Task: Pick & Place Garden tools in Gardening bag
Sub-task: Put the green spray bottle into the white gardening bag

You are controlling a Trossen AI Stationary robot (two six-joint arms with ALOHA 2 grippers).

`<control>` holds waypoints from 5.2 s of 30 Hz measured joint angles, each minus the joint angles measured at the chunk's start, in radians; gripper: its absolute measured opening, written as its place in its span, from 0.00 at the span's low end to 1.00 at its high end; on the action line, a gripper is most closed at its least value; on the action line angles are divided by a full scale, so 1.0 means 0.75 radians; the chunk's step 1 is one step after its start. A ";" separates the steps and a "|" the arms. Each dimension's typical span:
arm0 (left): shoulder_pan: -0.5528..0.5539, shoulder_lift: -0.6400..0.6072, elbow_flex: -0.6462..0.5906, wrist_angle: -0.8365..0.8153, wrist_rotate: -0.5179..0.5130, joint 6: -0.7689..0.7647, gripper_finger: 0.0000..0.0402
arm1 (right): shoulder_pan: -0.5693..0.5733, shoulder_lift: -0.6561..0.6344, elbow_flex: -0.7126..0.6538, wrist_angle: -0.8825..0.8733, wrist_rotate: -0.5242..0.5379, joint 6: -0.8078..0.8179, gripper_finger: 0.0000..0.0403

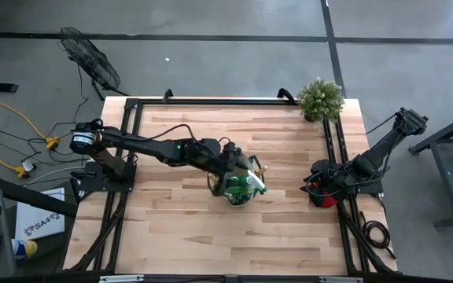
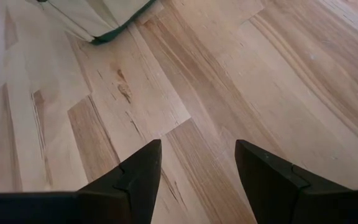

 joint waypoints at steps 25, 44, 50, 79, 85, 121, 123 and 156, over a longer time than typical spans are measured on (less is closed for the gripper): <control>0.073 0.211 0.094 0.060 0.130 0.029 0.64 | 0.000 0.000 0.001 0.010 0.000 0.000 0.49; 0.096 0.211 0.096 -0.037 0.245 -0.006 0.52 | 0.000 -0.001 0.001 0.009 0.000 0.000 0.49; 0.098 0.211 0.096 -0.063 0.249 -0.006 0.34 | 0.000 -0.001 0.001 0.009 0.000 0.000 0.49; 0.226 0.068 0.094 -0.034 0.395 -0.655 0.11 | 0.000 -0.001 0.001 0.013 0.000 0.000 0.49; 0.254 0.066 0.079 -0.021 0.401 -0.715 0.11 | 0.000 -0.001 0.001 0.012 0.000 0.000 0.49; 0.298 0.068 -0.597 1.179 0.424 -0.853 0.18 | 0.000 -0.001 0.001 0.013 0.000 0.000 0.49; 0.298 0.068 -0.597 1.179 0.424 -0.842 0.24 | 0.000 -0.001 0.001 0.013 0.000 0.000 0.49; 0.244 -0.021 -0.090 0.045 0.168 -0.029 0.60 | 0.000 -0.001 0.001 0.013 0.000 0.000 0.49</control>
